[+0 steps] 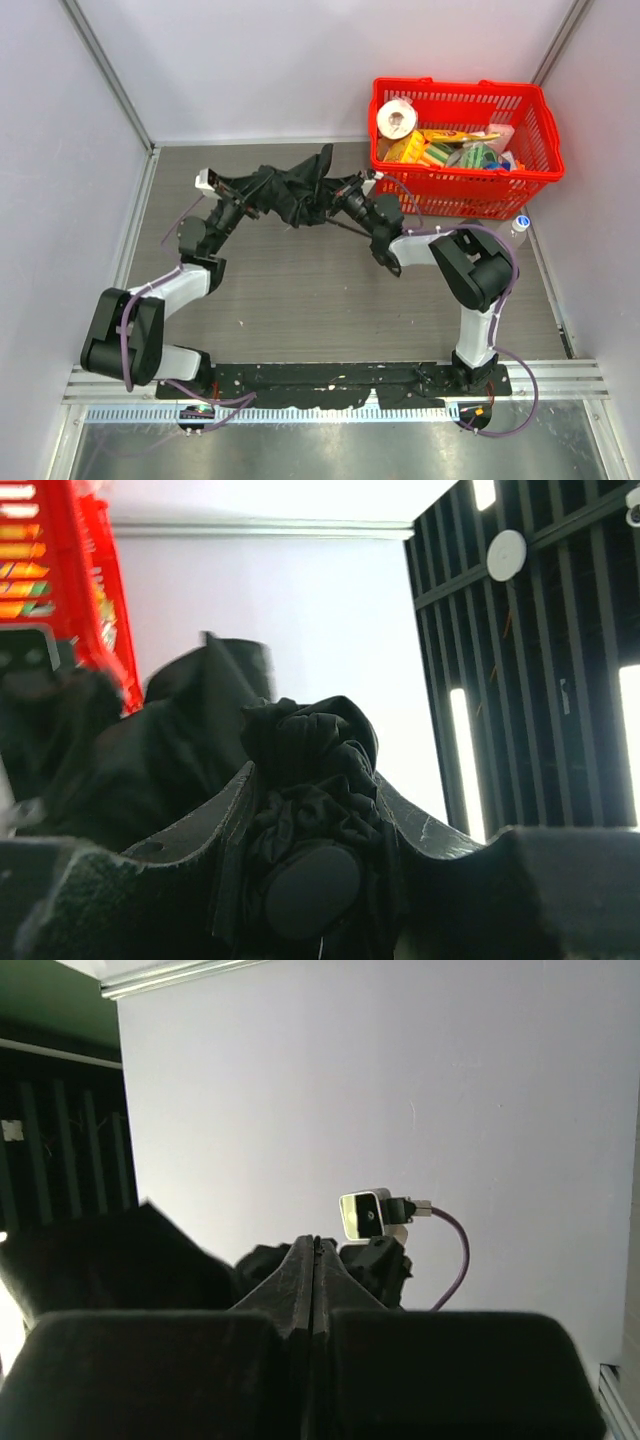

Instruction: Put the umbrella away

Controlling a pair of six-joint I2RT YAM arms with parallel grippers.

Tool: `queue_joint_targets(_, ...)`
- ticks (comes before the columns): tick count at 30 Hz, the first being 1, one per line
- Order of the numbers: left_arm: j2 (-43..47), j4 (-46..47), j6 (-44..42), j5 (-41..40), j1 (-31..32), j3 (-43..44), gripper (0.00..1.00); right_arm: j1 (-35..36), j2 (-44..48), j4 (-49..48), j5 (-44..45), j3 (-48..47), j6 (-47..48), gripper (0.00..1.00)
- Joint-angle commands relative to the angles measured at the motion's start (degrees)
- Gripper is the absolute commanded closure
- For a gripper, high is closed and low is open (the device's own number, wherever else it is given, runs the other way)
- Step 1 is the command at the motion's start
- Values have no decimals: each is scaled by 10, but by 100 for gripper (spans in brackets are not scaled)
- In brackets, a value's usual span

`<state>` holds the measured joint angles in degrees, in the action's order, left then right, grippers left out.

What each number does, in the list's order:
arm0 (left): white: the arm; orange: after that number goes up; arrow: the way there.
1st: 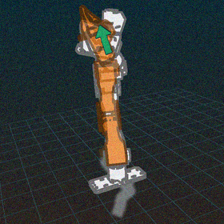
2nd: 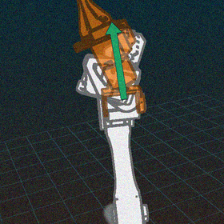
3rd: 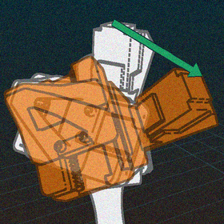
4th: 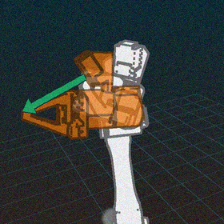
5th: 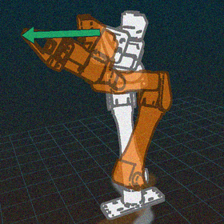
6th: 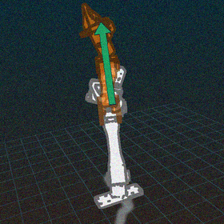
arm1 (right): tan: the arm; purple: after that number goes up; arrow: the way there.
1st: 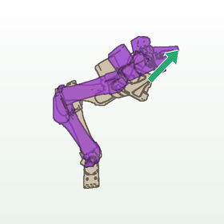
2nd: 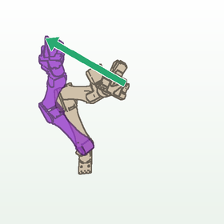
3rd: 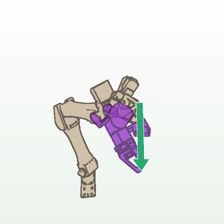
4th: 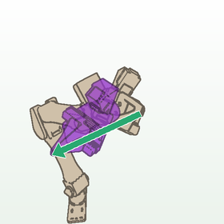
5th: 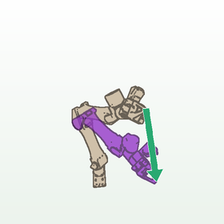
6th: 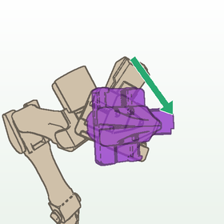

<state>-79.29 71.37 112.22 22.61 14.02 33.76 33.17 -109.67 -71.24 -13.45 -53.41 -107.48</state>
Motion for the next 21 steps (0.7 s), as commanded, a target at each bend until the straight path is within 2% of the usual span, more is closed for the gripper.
queue_joint_targets(1,69,64,108,89,-1,-40,100,-69,42,-35,23,-26,82,100)
queue_joint_targets(4,117,-16,55,112,-1,-75,100,-72,74,-5,4,-22,158,100)
queue_joint_targets(9,220,-279,-81,133,-7,-100,100,-72,154,91,-11,-25,296,100)
queue_joint_targets(12,259,-417,-162,132,-8,-87,100,-77,183,121,-4,-14,310,100)
queue_joint_targets(16,286,-493,-190,127,-9,-89,100,-85,189,110,19,2,295,100)
queue_joint_targets(21,316,-557,-213,128,-8,-103,100,-86,190,128,19,-16,330,100)
